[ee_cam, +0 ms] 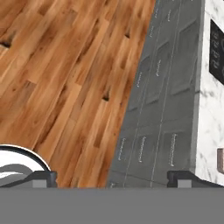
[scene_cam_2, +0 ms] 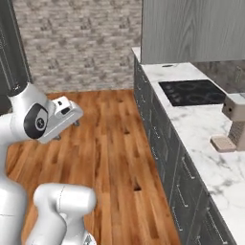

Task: Organize the utensils by type. Pick up the wooden spoons from the counter and place them in the open cabinet. Then pick up the metallic utensils from the counter and place them in the open drawer.

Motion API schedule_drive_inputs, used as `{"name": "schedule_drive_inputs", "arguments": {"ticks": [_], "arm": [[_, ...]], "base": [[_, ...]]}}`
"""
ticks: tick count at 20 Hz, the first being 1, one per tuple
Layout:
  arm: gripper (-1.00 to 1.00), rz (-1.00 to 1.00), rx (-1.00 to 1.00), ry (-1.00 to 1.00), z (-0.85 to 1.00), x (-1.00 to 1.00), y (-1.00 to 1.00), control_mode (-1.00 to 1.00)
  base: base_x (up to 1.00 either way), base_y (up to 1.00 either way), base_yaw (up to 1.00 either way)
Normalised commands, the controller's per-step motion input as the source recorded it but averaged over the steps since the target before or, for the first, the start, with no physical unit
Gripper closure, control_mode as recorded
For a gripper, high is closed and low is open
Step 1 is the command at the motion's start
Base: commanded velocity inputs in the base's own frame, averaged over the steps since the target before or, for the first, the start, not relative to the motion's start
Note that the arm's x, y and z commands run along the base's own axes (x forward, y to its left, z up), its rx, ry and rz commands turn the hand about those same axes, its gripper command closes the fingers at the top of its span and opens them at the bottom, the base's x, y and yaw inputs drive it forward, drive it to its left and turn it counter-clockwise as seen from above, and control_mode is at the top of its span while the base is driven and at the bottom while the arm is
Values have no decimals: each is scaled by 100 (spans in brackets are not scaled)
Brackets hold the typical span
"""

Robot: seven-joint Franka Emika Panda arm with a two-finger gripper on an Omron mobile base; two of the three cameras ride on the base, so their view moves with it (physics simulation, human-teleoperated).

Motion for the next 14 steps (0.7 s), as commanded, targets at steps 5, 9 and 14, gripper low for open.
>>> {"name": "schedule_drive_inputs", "arguments": {"ticks": [5,9,14], "arm": [[-100,0,0,0,0,0,0,100],[-100,0,0,0,0,0,0,100],[-100,0,0,0,0,0,0,100]], "base": [[100,14,4],[100,18,0],[100,29,-4]]}}
